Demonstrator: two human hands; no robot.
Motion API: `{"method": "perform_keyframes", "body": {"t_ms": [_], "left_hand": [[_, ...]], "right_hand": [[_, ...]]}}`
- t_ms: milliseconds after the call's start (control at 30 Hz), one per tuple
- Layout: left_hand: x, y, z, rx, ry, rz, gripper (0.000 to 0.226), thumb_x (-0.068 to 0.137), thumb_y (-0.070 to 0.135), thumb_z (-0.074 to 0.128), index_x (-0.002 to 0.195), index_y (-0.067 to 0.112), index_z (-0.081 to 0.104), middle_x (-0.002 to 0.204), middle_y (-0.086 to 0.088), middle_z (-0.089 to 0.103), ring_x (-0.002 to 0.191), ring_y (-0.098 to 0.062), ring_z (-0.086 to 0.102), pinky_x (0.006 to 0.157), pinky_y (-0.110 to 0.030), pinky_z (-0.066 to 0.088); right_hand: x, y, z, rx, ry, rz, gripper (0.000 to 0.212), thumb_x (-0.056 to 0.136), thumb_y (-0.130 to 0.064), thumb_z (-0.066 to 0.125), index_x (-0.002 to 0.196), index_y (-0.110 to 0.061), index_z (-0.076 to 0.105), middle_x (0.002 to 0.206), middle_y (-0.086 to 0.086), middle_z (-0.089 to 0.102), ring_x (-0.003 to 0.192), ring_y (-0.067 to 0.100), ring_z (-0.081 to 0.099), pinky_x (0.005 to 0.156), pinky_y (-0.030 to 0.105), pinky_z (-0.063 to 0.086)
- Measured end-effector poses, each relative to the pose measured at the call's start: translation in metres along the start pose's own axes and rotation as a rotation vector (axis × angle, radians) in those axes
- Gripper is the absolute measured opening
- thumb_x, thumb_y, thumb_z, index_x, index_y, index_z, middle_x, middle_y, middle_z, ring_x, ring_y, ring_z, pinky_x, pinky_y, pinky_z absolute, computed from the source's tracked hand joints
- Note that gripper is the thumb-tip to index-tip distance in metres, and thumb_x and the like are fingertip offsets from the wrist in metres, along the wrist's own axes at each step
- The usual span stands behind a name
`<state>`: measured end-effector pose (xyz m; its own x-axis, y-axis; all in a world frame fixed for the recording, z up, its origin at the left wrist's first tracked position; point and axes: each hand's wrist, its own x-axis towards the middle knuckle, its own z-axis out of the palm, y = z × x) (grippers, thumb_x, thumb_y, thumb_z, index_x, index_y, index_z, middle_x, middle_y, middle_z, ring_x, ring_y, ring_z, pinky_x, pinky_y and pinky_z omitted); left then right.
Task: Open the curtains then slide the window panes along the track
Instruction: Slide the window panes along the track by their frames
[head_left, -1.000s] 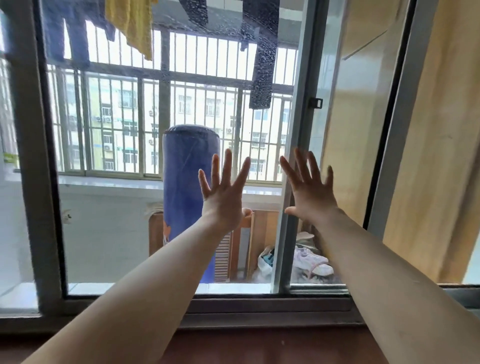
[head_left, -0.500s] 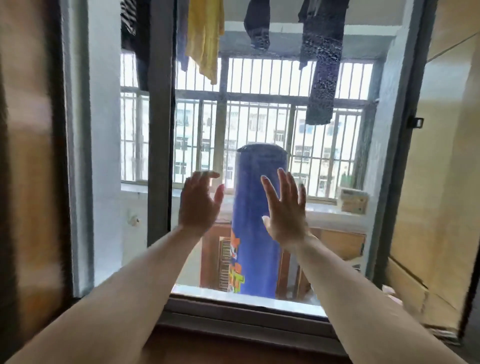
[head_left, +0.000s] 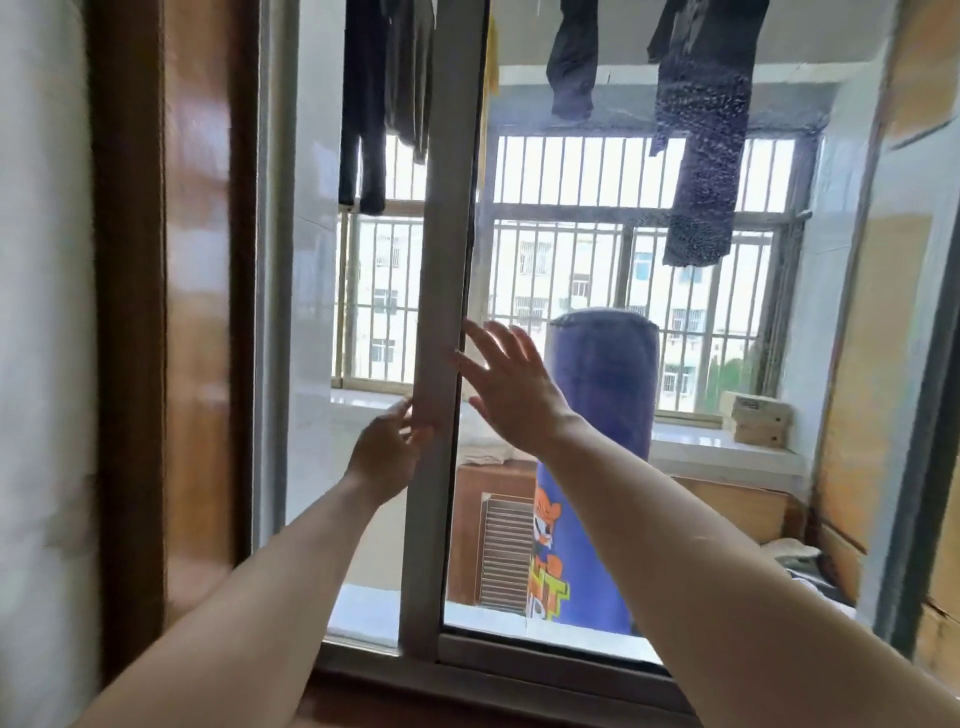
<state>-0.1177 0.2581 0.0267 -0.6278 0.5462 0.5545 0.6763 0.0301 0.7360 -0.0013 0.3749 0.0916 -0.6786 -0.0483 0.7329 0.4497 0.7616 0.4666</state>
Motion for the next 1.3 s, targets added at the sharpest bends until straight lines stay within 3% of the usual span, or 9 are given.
{"method": "perform_keyframes", "body": {"t_ms": [100,200,367,600,767,1300], "left_hand": [[0.001,0.001,0.001,0.001,0.050,0.015,0.038,0.093,0.017,0.054,0.130,0.022,0.057,0.116,0.004,0.069,0.098,-0.011,0.066,0.074,-0.014,0.048],[0.004,0.001,0.001,0.026,0.065,0.009,0.036,0.092,0.017,0.055,0.128,0.018,0.060,0.118,-0.001,0.071,0.106,-0.018,0.067,0.087,-0.026,0.053],[0.001,0.003,0.001,0.037,0.060,0.015,0.035,0.092,0.015,0.053,0.127,0.017,0.060,0.115,-0.002,0.071,0.105,-0.021,0.067,0.090,-0.030,0.052],[0.001,0.000,0.004,0.015,0.066,0.006,0.039,0.091,0.014,0.054,0.129,0.020,0.057,0.116,-0.001,0.071,0.103,-0.019,0.067,0.089,-0.027,0.050],[-0.001,0.004,0.009,-0.003,0.083,-0.011,0.043,0.090,0.011,0.057,0.132,0.018,0.055,0.120,-0.002,0.069,0.108,-0.020,0.066,0.095,-0.032,0.052],[-0.015,0.033,0.044,0.035,0.027,0.004,0.050,0.088,0.013,0.060,0.137,0.017,0.049,0.127,-0.003,0.066,0.113,-0.020,0.064,0.096,-0.031,0.050]], "right_hand": [[0.020,-0.008,-0.009,-0.079,0.012,-0.002,0.059,0.075,-0.020,0.077,0.131,-0.027,0.060,0.151,0.016,0.041,0.137,0.038,0.041,0.111,0.055,0.031],[0.028,-0.008,-0.010,-0.169,-0.024,-0.114,0.060,0.089,-0.009,0.053,0.145,-0.029,0.042,0.161,0.013,0.015,0.148,0.037,0.013,0.117,0.058,0.007],[0.035,-0.009,-0.013,-0.333,-0.185,-0.224,0.061,0.100,-0.022,0.034,0.154,-0.034,0.008,0.163,0.007,-0.010,0.150,0.033,-0.011,0.119,0.056,-0.006],[0.042,-0.021,-0.012,-0.343,-0.264,-0.204,0.057,0.100,-0.038,0.038,0.152,-0.039,0.013,0.162,0.001,-0.017,0.149,0.026,-0.017,0.120,0.052,-0.007],[0.038,-0.018,-0.019,-0.319,-0.311,-0.193,0.057,0.101,-0.035,0.033,0.153,-0.038,0.009,0.162,0.001,-0.019,0.149,0.026,-0.018,0.120,0.051,-0.006],[0.013,0.016,-0.034,-0.185,-0.383,-0.130,0.056,0.101,-0.022,0.034,0.151,-0.040,0.018,0.162,-0.002,-0.019,0.149,0.020,-0.019,0.120,0.048,-0.010]]}}
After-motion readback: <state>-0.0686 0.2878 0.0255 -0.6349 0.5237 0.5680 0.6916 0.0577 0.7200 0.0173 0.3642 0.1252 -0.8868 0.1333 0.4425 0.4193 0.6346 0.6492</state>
